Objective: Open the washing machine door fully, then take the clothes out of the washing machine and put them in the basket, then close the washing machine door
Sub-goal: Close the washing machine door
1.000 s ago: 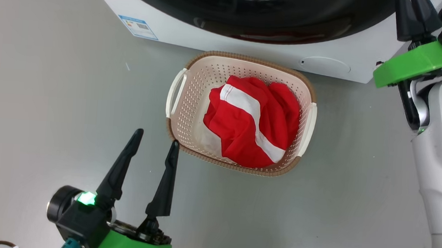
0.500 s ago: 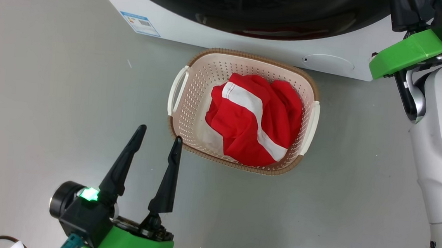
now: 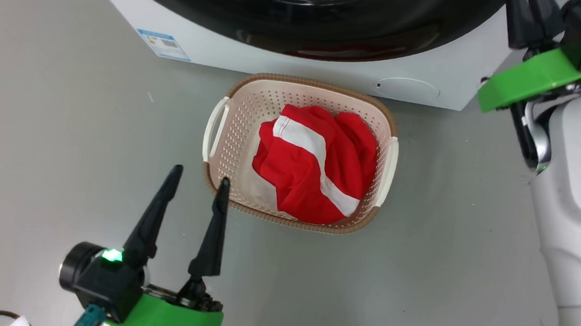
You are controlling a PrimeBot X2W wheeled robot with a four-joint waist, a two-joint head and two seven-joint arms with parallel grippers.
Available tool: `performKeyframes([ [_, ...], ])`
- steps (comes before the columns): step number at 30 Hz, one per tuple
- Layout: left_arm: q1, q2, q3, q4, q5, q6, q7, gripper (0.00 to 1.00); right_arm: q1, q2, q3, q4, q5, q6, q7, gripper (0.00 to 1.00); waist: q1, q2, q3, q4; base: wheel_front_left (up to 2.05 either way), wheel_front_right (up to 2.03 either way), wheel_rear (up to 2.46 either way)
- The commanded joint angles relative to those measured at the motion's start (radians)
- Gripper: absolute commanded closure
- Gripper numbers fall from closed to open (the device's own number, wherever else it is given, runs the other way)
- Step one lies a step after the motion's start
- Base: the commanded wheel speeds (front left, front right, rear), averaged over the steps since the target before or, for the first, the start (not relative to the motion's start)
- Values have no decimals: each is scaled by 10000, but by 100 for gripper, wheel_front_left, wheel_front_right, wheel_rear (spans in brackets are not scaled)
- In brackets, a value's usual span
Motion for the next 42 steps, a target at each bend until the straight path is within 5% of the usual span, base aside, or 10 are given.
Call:
performKeyframes([
  [1, -57, 85, 415, -142, -40, 211, -74, 0, 399, 305, 216, -376, 104, -55, 12, 53, 0, -1, -113, -139, 0, 0, 0],
  [2, -62, 85, 459, -128, -35, 279, -74, 0, 522, 334, 256, -457, 124, -55, 12, 49, 0, -1, -146, -190, 0, 0, 0],
  [5, -46, 85, 575, -80, -83, 436, -74, 0, 906, 396, 386, -705, 165, -55, 12, 9, 0, -1, -256, -334, 0, 0, 0],
  [7, -30, 85, 628, -29, -119, 498, -74, 0, 1169, 428, 470, -872, 197, -55, 12, 0, 0, -1, -353, -430, 0, 0, 0],
  [42, 913, 85, 834, 507, -199, 555, -74, 0, 6683, 675, -21, -4120, 568, -55, 12, 0, 0, -1, -2950, -2220, 0, 0, 0],
])
